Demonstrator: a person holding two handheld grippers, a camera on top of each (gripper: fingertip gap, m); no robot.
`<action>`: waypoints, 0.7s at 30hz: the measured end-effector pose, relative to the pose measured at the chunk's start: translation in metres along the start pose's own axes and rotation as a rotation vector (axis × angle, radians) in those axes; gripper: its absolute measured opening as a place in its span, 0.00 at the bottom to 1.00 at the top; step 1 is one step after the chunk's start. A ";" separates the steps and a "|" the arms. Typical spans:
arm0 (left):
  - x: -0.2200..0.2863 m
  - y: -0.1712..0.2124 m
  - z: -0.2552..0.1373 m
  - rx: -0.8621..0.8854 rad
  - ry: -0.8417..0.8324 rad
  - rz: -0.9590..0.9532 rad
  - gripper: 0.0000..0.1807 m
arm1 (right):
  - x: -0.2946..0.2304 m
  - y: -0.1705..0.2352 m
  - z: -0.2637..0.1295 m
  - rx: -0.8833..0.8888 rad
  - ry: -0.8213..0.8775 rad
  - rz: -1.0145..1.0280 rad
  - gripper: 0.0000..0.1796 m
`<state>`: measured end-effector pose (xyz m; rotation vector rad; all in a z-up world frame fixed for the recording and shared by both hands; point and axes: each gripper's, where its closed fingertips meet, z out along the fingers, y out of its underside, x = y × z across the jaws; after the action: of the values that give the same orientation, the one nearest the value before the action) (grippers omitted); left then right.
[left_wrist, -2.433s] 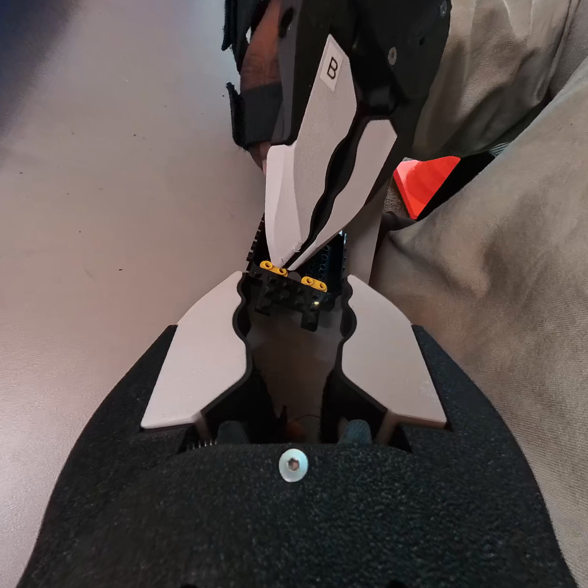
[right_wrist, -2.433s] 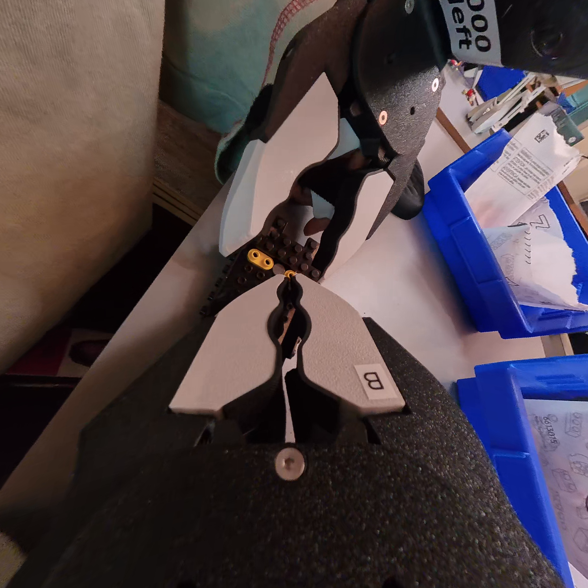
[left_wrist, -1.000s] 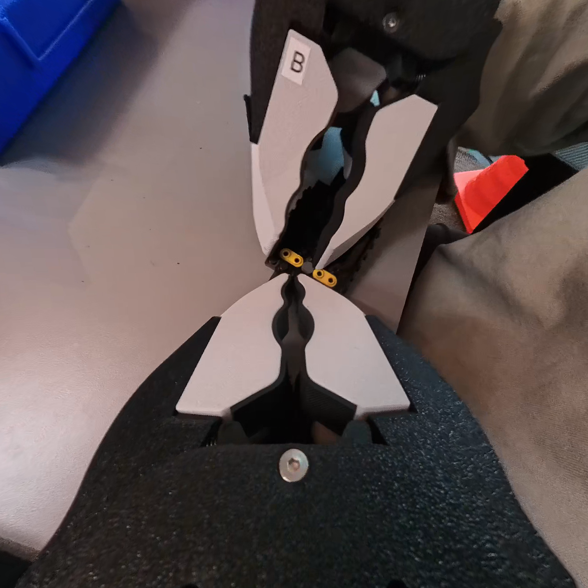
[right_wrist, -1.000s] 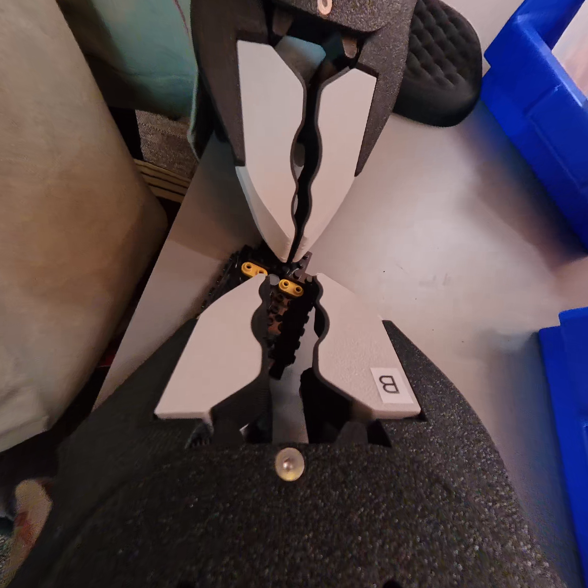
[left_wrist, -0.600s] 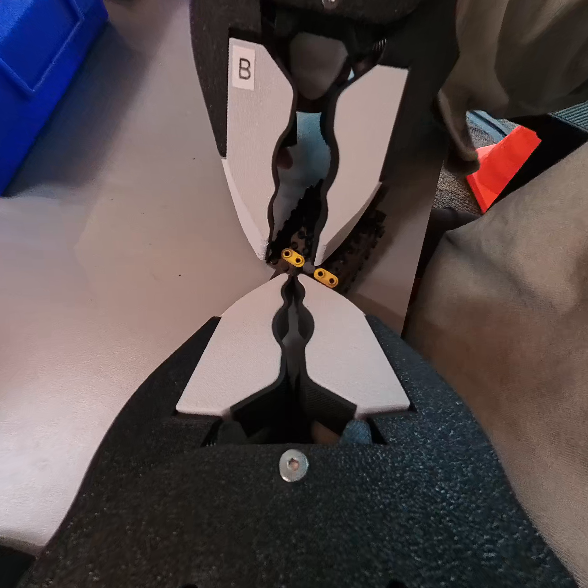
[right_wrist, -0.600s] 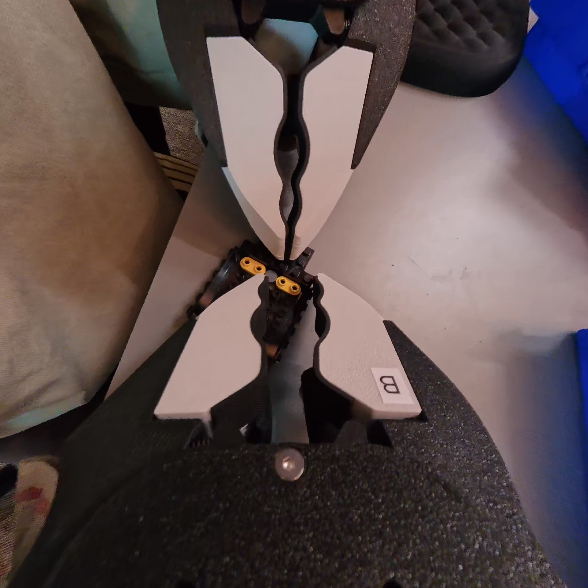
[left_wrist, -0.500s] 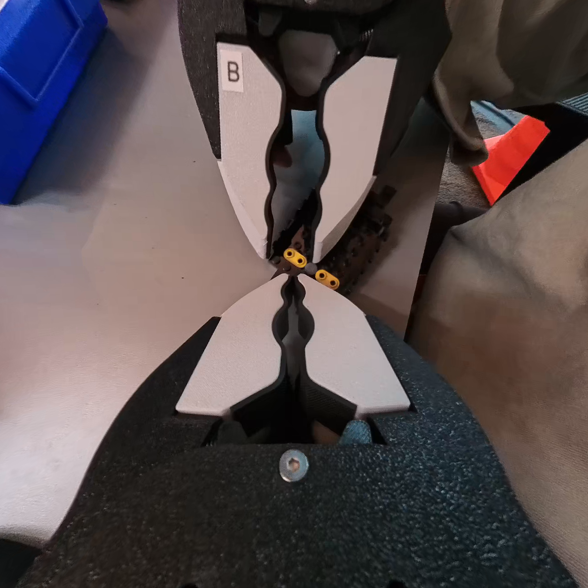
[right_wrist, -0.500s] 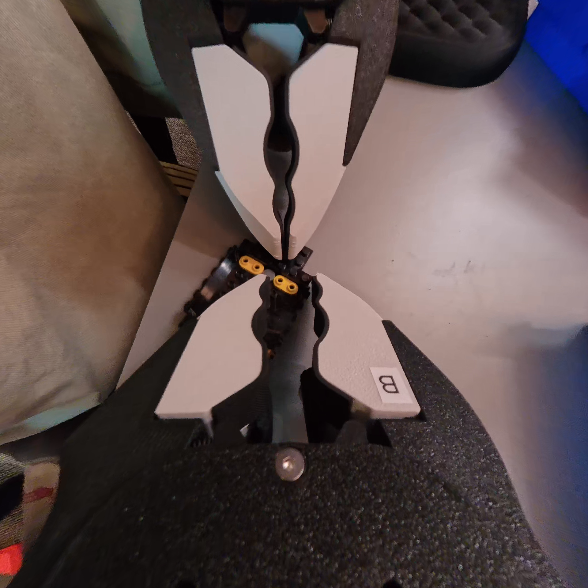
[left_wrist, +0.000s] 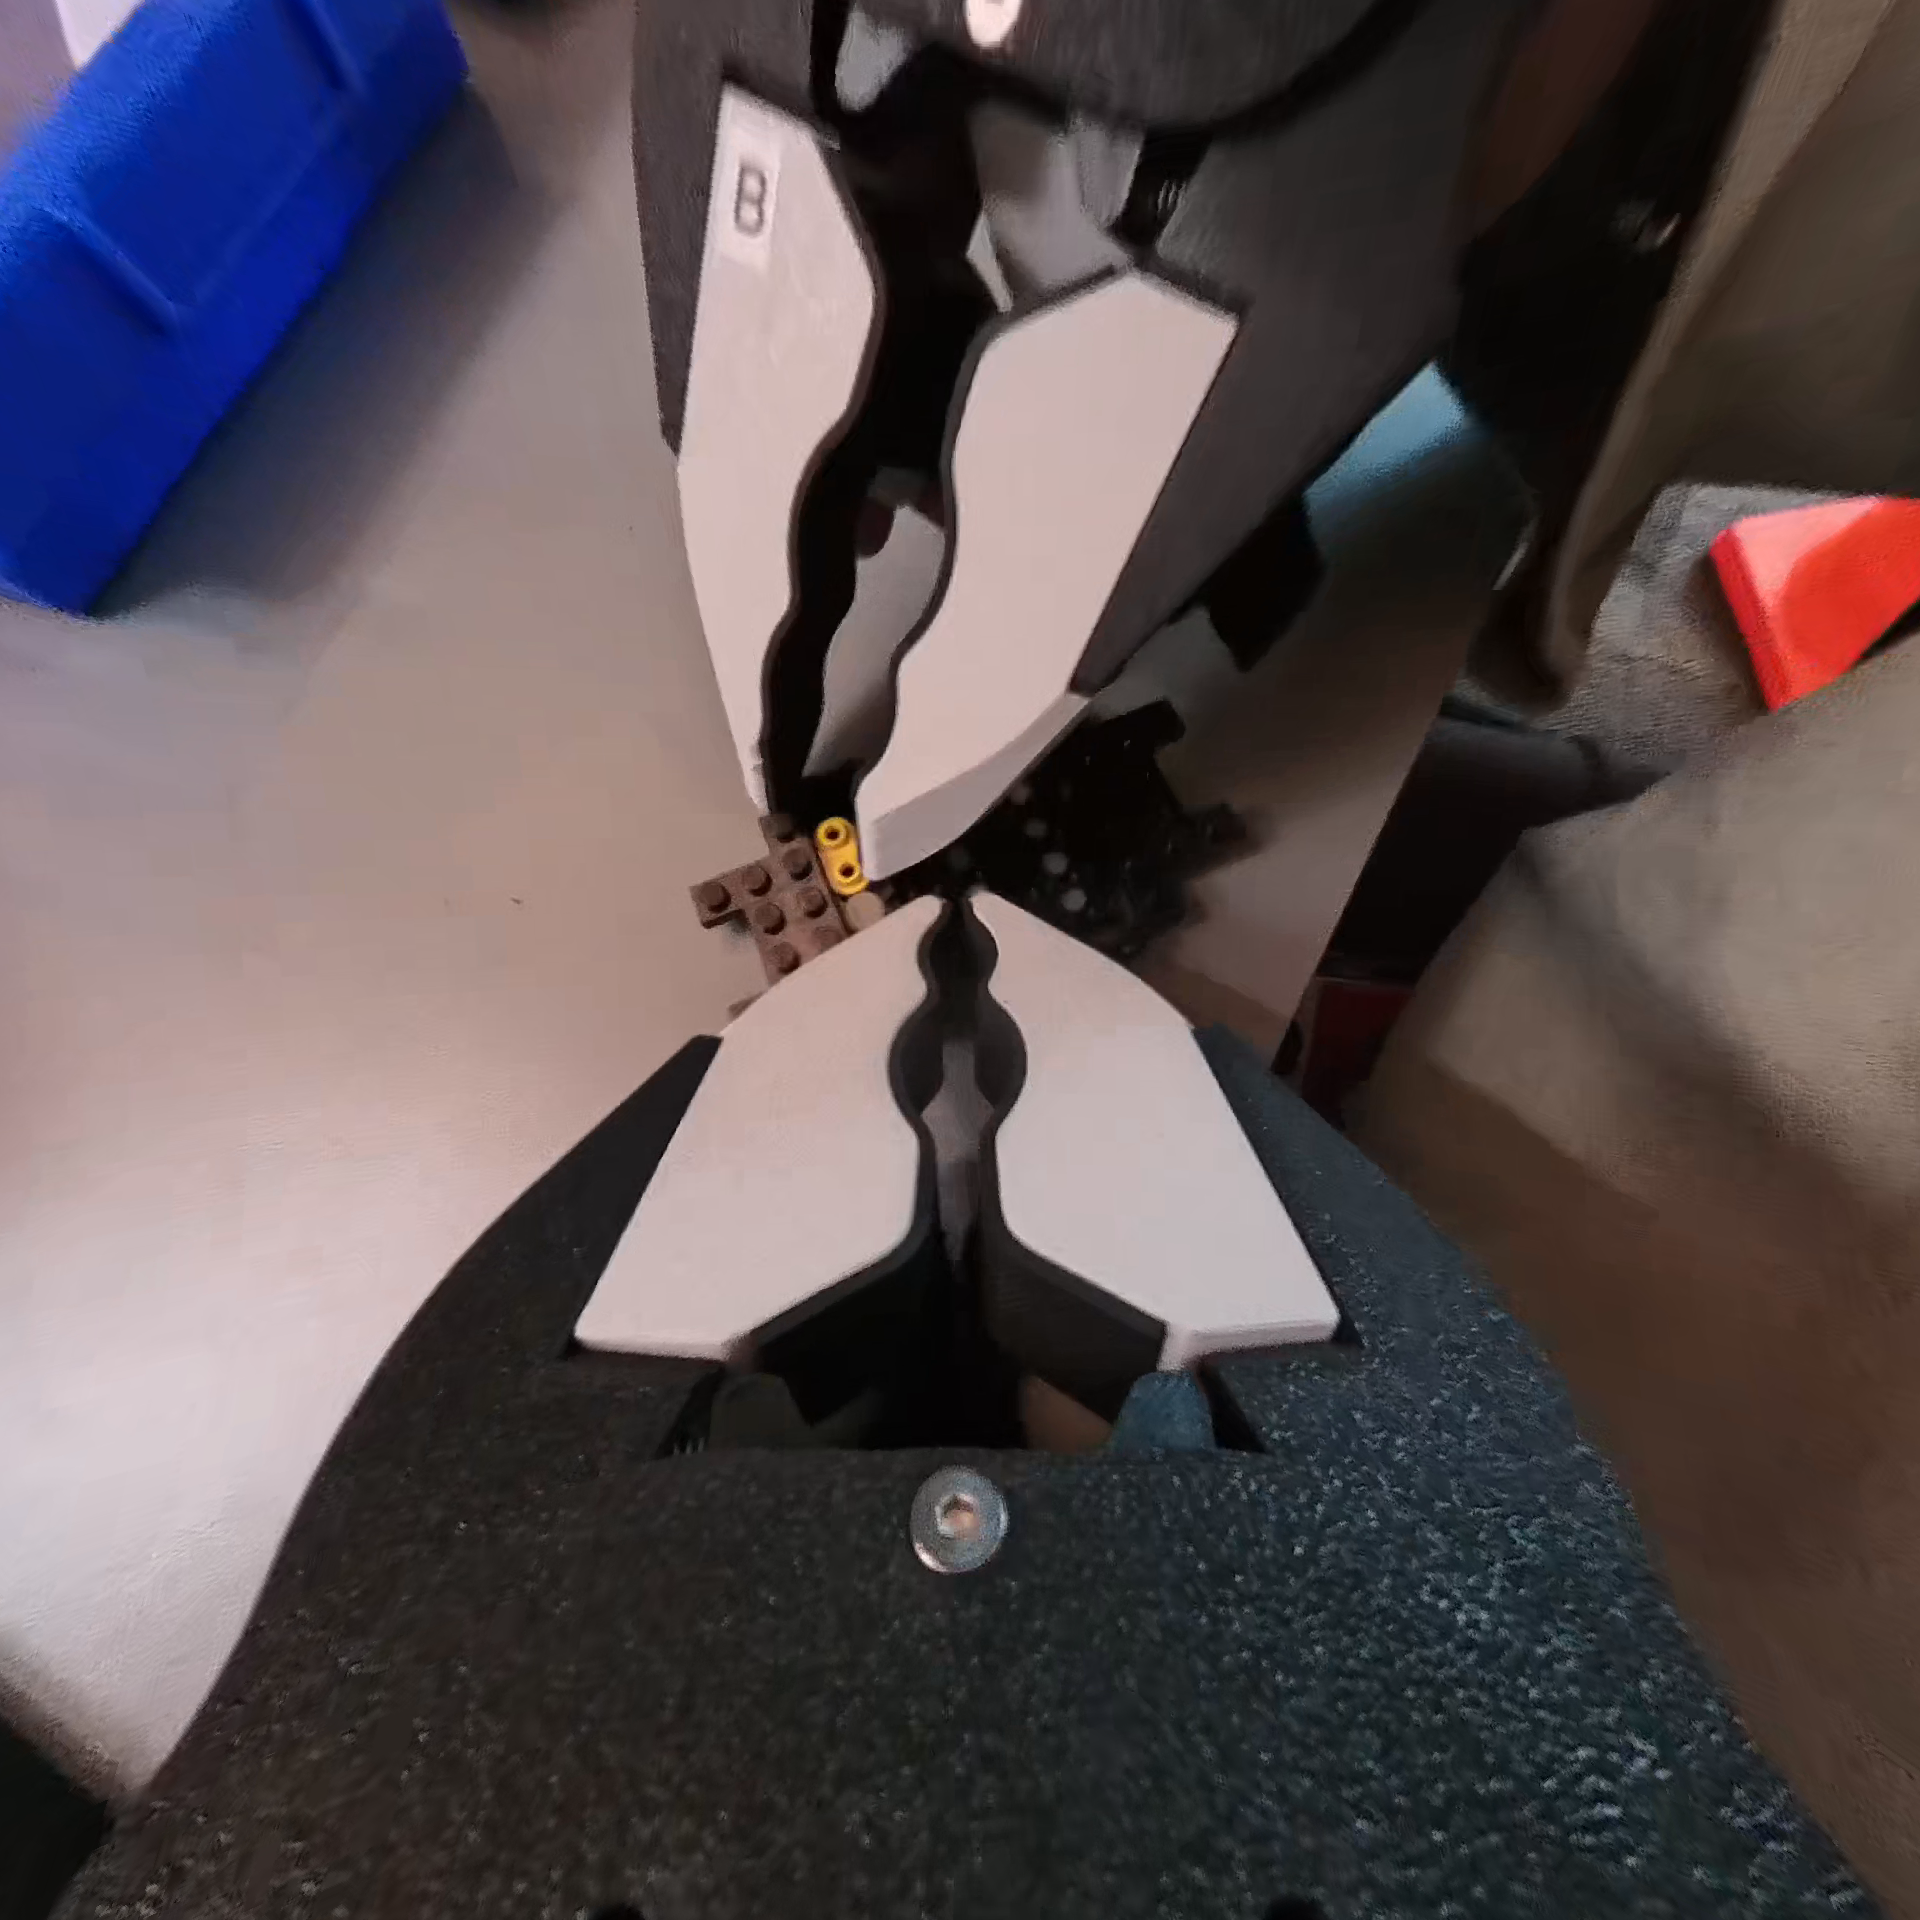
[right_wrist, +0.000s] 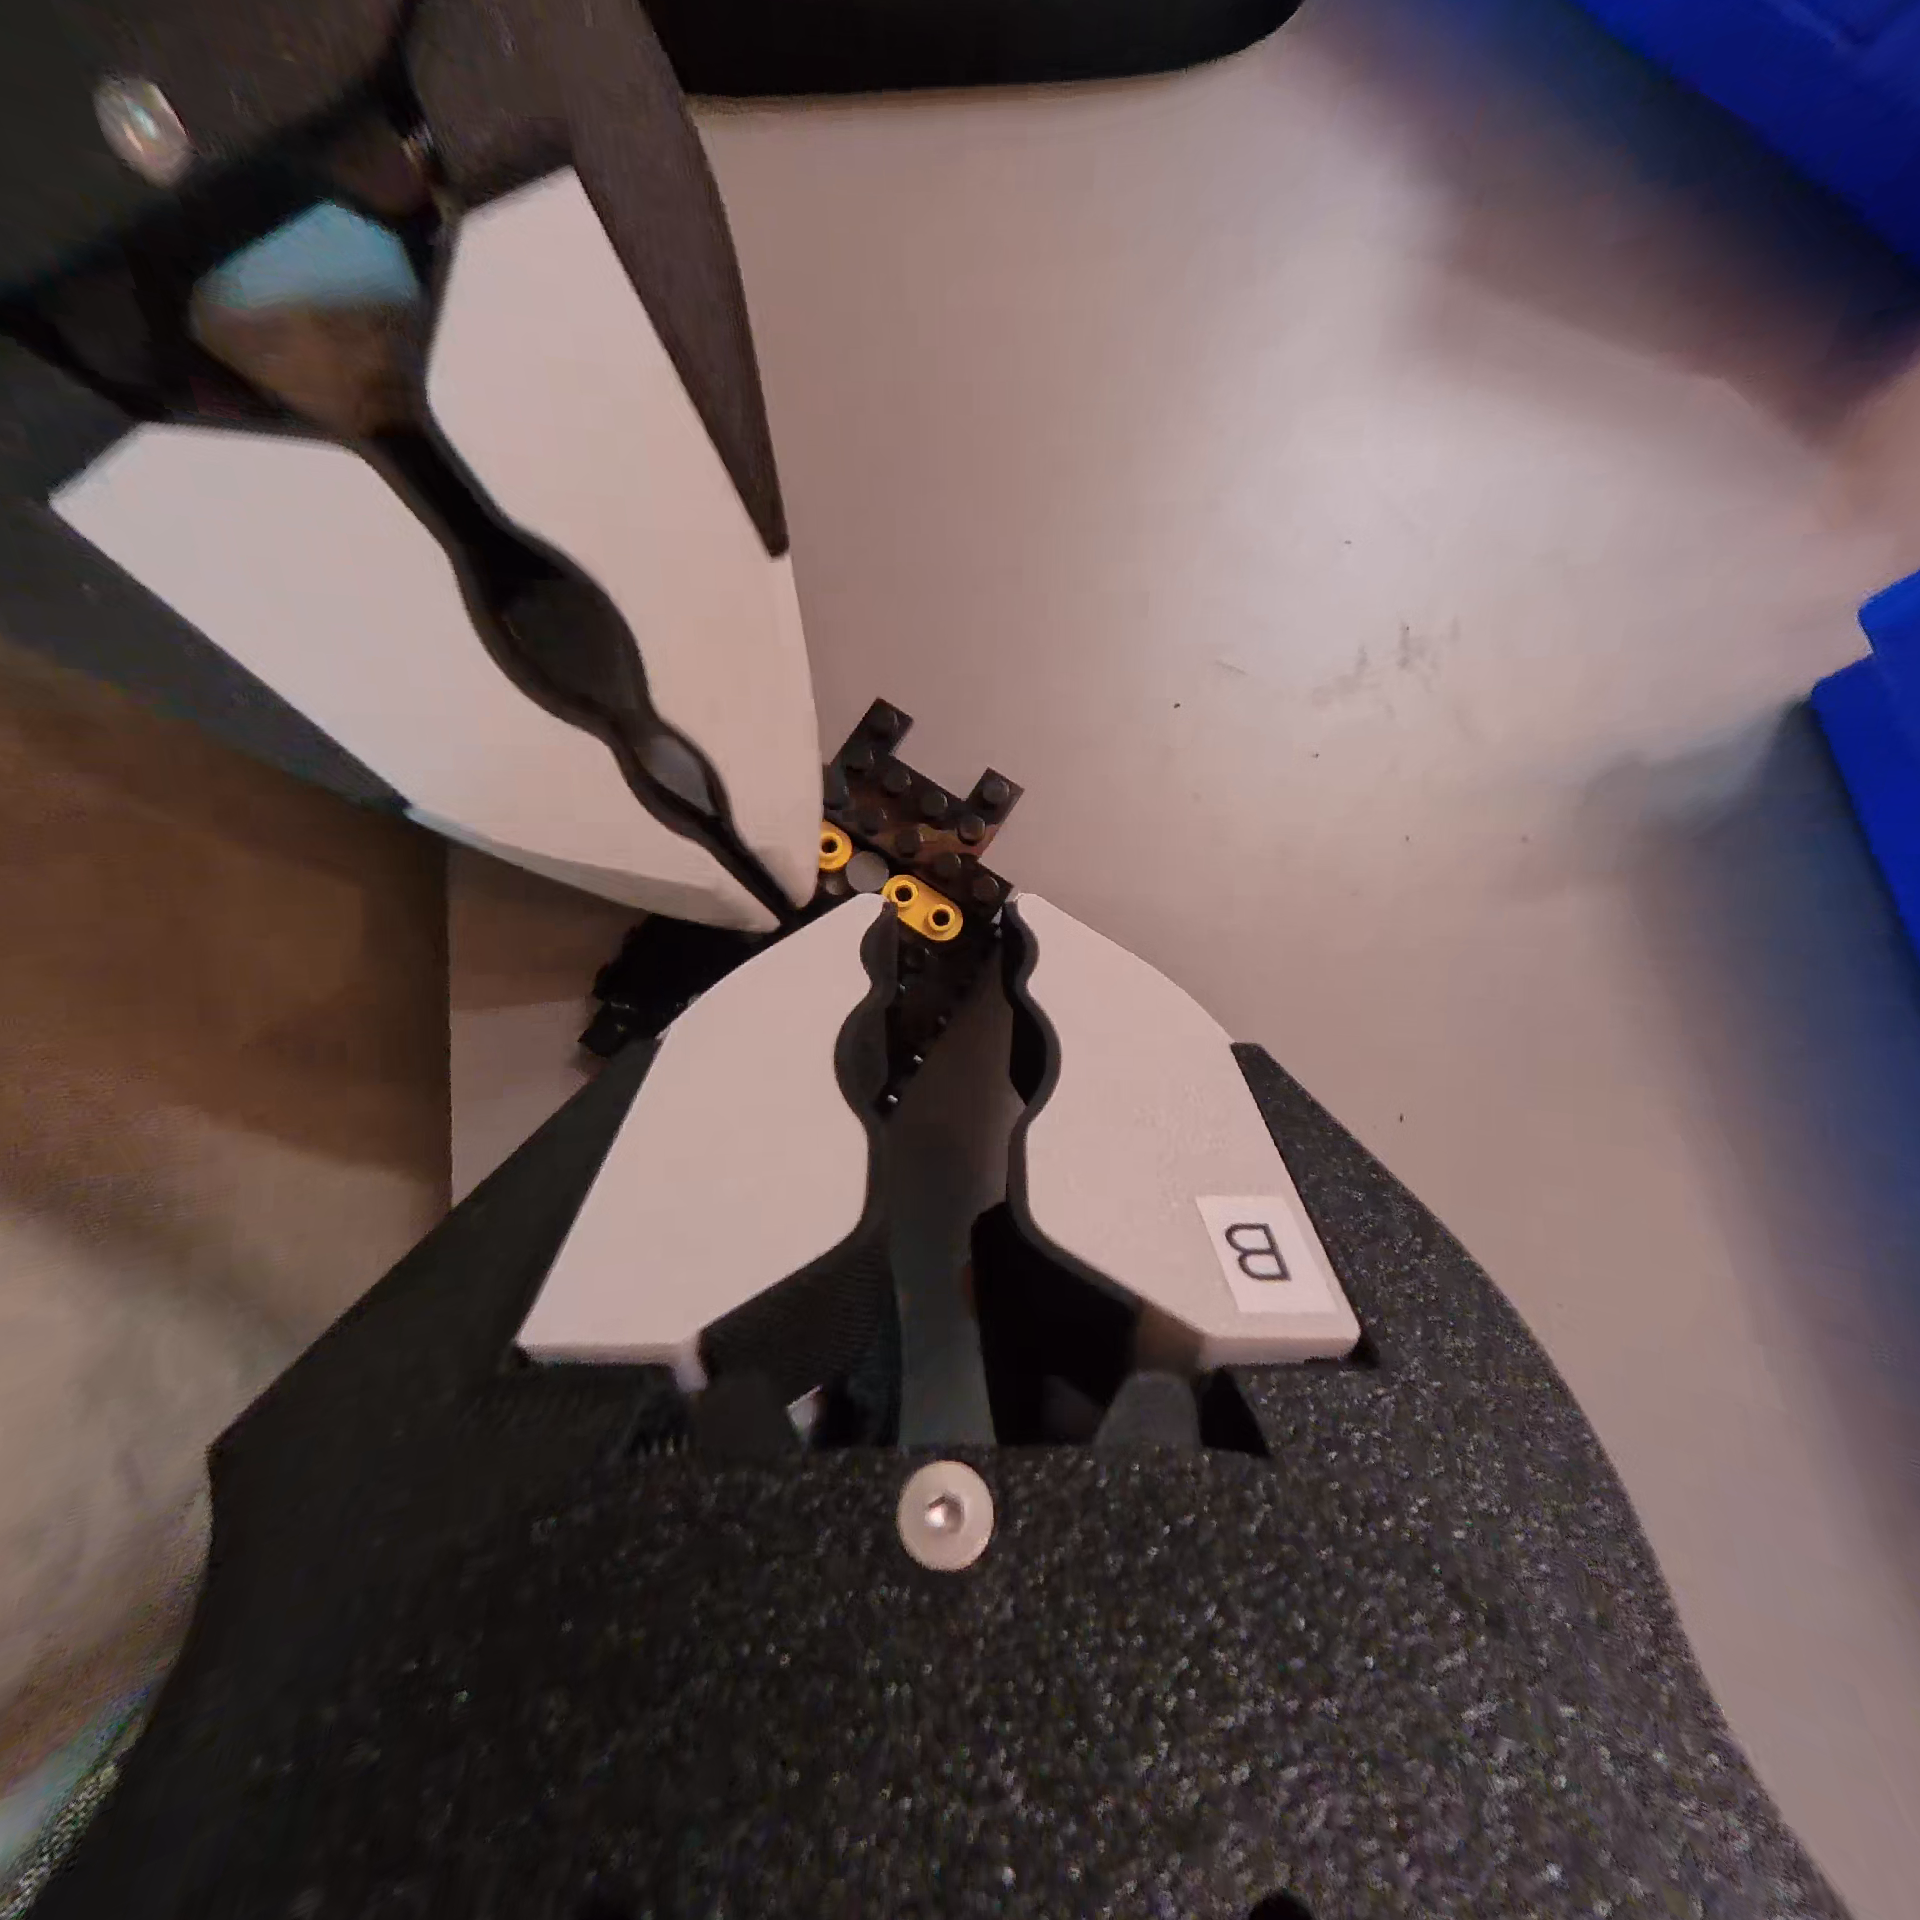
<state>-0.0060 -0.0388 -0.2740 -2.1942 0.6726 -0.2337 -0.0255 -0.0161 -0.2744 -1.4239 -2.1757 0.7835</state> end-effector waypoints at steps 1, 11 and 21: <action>0.003 0.000 0.001 -0.010 0.024 -0.008 0.00 | 0.000 0.000 0.000 0.000 0.001 -0.003 0.11; 0.006 0.002 0.000 -0.004 0.041 0.053 0.00 | -0.005 -0.003 0.001 0.031 -0.062 -0.193 0.14; 0.006 0.002 0.000 -0.004 0.051 0.065 0.00 | -0.005 -0.001 0.002 0.004 -0.045 -0.240 0.13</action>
<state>-0.0018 -0.0432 -0.2756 -2.1730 0.7719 -0.2561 -0.0254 -0.0214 -0.2759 -1.1245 -2.3224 0.7366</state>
